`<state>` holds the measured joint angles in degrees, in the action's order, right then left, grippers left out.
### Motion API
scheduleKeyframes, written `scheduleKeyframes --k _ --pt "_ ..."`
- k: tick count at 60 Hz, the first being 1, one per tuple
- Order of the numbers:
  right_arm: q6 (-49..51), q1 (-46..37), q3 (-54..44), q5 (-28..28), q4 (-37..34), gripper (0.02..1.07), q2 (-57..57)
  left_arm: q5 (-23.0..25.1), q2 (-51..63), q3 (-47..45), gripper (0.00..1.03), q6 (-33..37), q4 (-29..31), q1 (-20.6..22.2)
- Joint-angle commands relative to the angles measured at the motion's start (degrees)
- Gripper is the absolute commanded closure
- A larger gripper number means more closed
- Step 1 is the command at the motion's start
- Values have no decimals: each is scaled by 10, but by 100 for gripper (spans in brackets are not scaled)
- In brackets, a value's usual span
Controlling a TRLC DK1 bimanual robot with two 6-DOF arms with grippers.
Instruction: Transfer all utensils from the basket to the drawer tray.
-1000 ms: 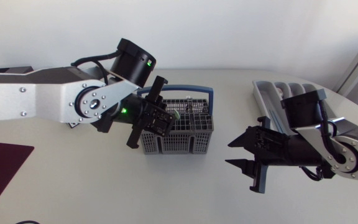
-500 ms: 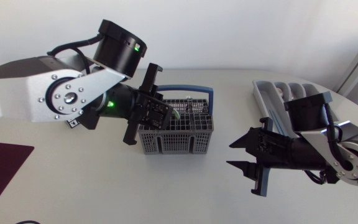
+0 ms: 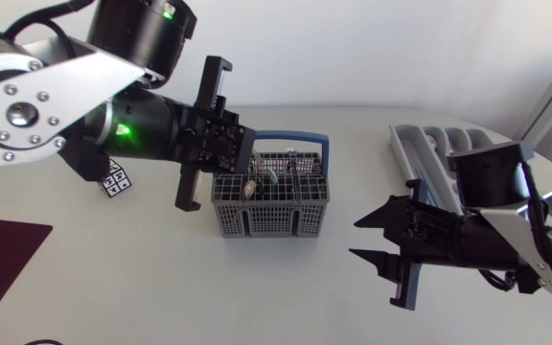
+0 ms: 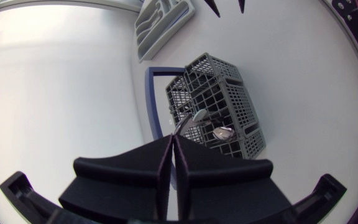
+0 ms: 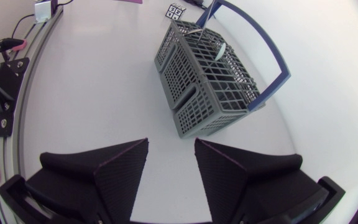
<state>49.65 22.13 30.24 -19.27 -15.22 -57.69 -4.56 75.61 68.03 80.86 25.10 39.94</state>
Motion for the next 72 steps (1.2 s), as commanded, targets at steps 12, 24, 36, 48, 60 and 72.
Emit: scheduleKeyframes --k 12,24,36,48,60,72 --pt "-35 19 -16 10 -15 50 36 -12 -28 41 100 -78 48 8" --pt "-91 37 -16 12 11 50 51 -13 -6 66 100 -243 76 23" --pt "-162 64 -11 30 52 50 52 -39 17 48 100 -360 78 73" --pt "-199 143 -8 124 92 50 52 -40 48 76 100 -500 95 93" --pt "-222 203 1 210 134 50 35 -12 76 120 100 -615 133 94" --pt "-237 211 11 233 159 51 15 31 93 140 100 -713 142 84"
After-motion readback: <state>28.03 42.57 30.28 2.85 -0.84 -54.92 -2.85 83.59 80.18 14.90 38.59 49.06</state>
